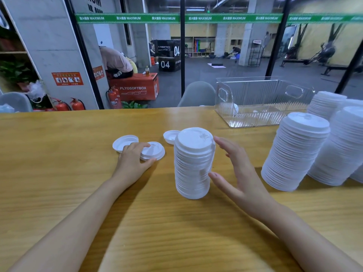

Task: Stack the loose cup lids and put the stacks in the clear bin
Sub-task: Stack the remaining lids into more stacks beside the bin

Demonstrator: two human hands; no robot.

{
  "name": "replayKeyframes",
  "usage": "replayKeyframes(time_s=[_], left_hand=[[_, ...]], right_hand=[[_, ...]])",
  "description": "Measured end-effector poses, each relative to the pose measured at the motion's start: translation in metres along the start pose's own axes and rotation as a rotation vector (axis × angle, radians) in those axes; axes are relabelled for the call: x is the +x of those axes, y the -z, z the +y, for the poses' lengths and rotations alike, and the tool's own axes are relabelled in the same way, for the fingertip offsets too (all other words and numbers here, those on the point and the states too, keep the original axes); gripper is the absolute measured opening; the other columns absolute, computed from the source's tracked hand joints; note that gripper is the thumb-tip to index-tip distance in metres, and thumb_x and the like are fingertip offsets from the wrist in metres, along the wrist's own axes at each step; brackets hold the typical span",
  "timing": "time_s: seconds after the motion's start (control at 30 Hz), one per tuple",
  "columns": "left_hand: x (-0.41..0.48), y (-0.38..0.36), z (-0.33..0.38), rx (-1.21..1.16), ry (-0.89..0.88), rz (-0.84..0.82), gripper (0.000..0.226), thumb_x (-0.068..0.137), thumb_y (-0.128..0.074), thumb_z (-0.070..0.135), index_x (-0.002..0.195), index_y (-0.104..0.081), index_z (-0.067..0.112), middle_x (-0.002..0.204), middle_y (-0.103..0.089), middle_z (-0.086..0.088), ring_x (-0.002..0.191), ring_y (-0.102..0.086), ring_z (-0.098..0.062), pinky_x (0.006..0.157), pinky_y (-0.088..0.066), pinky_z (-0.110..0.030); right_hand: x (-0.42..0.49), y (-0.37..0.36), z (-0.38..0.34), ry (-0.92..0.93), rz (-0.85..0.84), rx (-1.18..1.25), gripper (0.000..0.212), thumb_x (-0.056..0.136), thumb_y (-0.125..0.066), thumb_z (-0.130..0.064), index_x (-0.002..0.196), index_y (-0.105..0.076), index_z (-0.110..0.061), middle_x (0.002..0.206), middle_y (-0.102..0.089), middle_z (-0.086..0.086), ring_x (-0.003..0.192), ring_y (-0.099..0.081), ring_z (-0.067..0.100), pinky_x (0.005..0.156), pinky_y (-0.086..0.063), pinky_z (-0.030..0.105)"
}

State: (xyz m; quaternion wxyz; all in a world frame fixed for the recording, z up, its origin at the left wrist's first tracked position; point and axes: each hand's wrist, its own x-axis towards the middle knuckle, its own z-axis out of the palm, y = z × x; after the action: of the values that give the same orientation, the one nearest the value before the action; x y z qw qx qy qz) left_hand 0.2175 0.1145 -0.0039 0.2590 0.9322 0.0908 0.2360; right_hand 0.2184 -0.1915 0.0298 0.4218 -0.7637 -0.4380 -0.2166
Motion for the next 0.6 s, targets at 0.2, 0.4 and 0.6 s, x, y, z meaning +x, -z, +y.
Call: replayKeyframes(time_s=[0.2,0.4,0.6], left_hand=[[-0.011,0.017,0.014,-0.1,-0.087,0.091,0.049,0.077,-0.066,0.054,0.113,-0.066,0.021,0.119,-0.061,0.003,0.113,-0.048,-0.023,0.097,-0.039,-0.037],[-0.021,0.061,0.073,-0.447,-0.153,0.22,0.043,0.076,-0.059,0.06,0.11,-0.065,0.035,0.115,-0.06,0.022,0.115,-0.051,-0.008,0.095,-0.036,-0.018],[-0.038,0.065,0.114,-0.48,-0.293,0.018,0.039,0.077,-0.062,0.057,0.111,-0.064,0.038,0.12,-0.061,0.023,0.123,-0.049,-0.01,0.1,-0.035,-0.02]], right_hand=[[-0.001,0.002,0.001,0.004,0.008,-0.007,0.061,0.094,-0.053,-0.05,0.147,-0.031,-0.029,0.147,-0.036,-0.021,0.136,-0.039,0.011,0.11,-0.034,0.035],[-0.001,0.0,0.001,0.025,0.016,-0.018,0.061,0.093,-0.055,-0.044,0.147,-0.031,-0.027,0.148,-0.037,-0.02,0.135,-0.039,0.009,0.11,-0.034,0.034],[-0.001,0.001,0.001,0.019,0.053,-0.015,0.062,0.093,-0.054,-0.047,0.147,-0.03,-0.031,0.147,-0.034,-0.025,0.133,-0.04,0.01,0.11,-0.034,0.031]])
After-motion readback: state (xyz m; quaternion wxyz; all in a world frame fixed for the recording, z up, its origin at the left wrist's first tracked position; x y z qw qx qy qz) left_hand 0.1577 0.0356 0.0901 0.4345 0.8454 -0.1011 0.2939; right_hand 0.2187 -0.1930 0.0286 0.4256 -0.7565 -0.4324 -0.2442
